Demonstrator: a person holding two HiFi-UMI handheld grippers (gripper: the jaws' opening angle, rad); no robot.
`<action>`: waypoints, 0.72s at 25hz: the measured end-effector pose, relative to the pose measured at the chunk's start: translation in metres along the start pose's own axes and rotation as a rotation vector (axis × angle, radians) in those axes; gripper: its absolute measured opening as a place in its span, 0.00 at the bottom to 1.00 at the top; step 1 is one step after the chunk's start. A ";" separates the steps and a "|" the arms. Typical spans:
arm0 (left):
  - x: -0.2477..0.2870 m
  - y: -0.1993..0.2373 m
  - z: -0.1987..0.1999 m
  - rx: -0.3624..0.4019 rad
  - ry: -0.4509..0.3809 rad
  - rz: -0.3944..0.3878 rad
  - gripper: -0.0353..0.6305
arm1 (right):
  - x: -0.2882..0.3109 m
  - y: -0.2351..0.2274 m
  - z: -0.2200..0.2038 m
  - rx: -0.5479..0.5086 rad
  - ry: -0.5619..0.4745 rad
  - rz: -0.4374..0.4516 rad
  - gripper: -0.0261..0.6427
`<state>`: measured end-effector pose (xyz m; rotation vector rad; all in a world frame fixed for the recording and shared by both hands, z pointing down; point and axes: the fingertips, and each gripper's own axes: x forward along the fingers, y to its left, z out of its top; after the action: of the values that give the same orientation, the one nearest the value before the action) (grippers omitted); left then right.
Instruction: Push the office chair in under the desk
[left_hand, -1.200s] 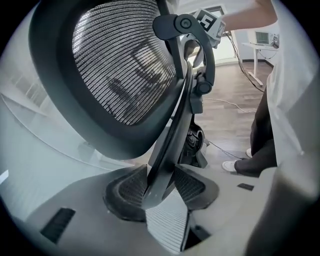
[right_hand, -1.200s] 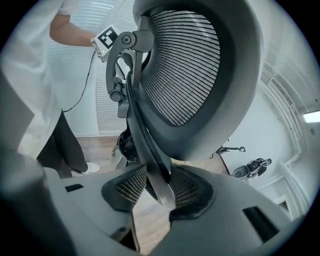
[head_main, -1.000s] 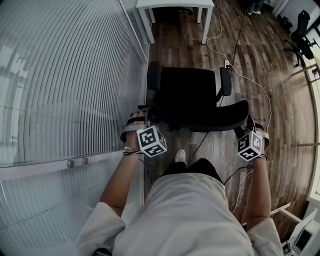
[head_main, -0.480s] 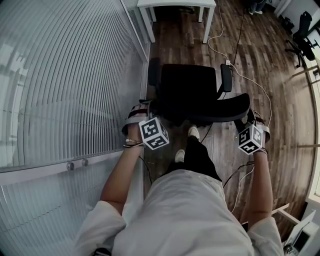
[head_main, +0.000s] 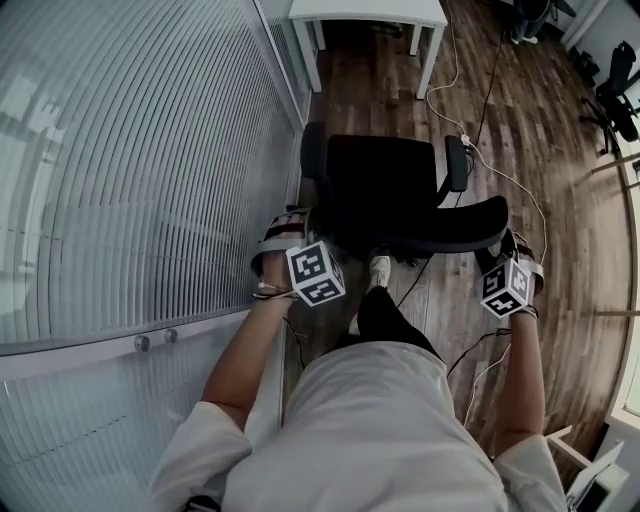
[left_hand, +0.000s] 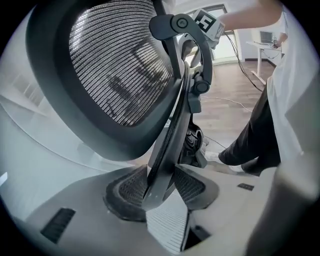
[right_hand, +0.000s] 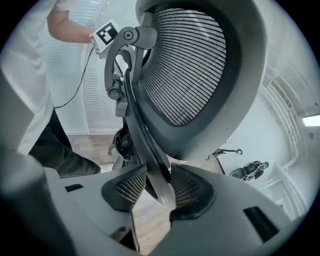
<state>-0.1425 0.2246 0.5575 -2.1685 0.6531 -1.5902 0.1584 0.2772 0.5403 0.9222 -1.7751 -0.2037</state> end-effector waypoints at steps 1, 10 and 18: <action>0.003 0.001 -0.002 -0.003 -0.001 0.002 0.34 | 0.004 -0.001 0.001 0.001 0.002 -0.002 0.29; 0.023 0.035 -0.003 -0.020 0.003 0.023 0.34 | 0.025 -0.027 0.014 0.011 -0.019 -0.017 0.29; 0.047 0.071 -0.004 -0.023 0.015 0.025 0.34 | 0.052 -0.056 0.026 0.002 -0.021 -0.014 0.29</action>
<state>-0.1445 0.1395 0.5568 -2.1581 0.7046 -1.5954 0.1562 0.1966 0.5375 0.9372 -1.7891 -0.2217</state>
